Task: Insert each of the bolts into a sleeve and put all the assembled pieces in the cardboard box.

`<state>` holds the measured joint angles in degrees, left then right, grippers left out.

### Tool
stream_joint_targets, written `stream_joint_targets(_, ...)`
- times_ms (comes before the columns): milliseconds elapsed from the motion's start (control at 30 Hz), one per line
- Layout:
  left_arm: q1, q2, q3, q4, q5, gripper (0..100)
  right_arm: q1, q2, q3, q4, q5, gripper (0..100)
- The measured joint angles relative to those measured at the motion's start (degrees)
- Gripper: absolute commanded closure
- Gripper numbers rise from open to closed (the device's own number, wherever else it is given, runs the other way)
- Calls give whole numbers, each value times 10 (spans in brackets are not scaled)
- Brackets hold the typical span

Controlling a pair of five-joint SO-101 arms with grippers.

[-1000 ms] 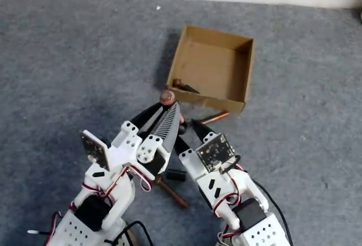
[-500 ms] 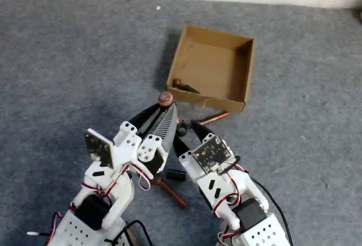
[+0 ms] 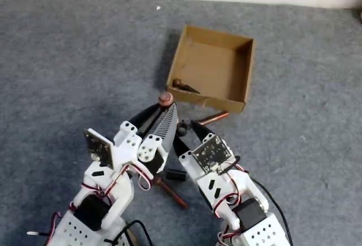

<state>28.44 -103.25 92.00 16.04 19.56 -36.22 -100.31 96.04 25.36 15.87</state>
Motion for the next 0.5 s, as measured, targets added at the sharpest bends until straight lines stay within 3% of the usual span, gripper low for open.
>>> stream_joint_targets(267, 13, 0, -15, 0, 0, 994, 0, 0, 0, 0, 0, 993)
stream_joint_targets(500, 46, 0, -20, 55, 0, 994, -2, 0, 0, 0, 3, 993)
